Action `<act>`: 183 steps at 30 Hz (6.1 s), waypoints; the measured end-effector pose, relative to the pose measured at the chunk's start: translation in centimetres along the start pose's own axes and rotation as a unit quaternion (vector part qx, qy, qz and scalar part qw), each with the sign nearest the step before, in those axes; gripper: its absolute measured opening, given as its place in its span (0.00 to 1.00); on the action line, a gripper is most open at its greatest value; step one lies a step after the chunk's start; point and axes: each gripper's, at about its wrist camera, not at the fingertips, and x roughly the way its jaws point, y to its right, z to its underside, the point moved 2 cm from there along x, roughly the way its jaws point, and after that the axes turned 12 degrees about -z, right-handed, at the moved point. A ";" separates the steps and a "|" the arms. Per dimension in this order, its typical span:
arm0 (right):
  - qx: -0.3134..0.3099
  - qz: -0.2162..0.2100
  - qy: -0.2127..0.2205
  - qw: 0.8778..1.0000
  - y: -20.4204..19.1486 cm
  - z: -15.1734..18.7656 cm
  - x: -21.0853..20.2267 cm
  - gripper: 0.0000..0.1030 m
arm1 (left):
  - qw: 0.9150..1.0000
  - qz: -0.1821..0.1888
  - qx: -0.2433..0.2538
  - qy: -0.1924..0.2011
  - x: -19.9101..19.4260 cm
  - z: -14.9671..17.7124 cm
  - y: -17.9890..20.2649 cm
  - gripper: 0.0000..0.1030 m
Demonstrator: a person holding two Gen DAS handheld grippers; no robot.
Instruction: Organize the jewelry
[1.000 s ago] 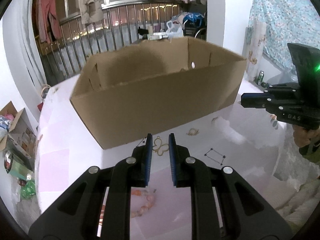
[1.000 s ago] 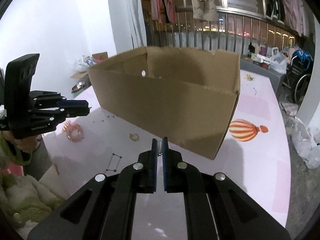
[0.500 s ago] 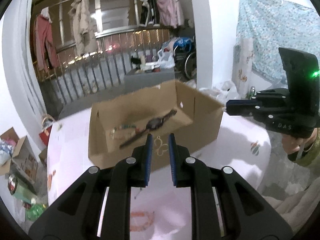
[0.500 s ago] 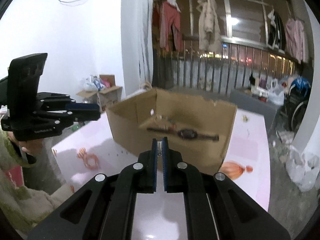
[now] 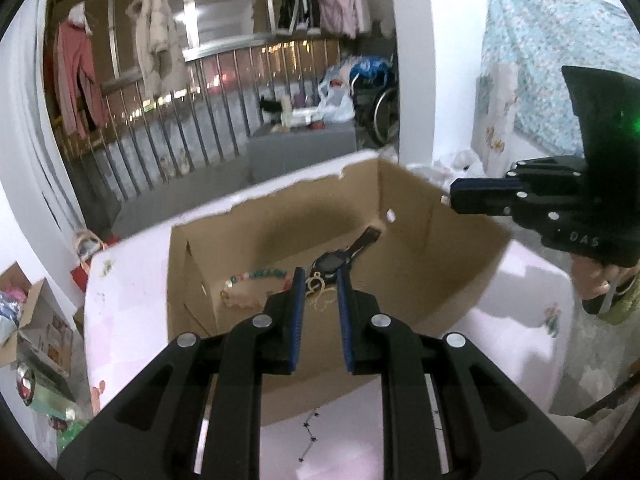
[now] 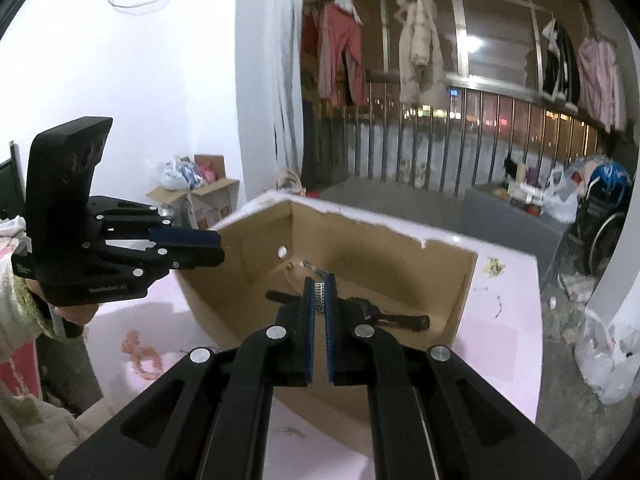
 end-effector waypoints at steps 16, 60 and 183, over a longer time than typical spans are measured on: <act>0.040 0.008 -0.030 0.999 3.7 1.4 1.9 0.13 | 0.997 -0.011 -0.025 -0.067 4.9 0.8 -0.9 0.23; 0.035 -0.049 -0.043 0.997 -2.2 7.3 -4.1 0.37 | 0.993 0.081 -0.071 -0.037 -3.8 9.1 1.5 0.29; 0.097 -0.094 -0.122 0.983 -0.6 13.4 2.5 0.22 | 0.994 0.042 -0.015 -0.099 2.8 12.0 8.6 0.04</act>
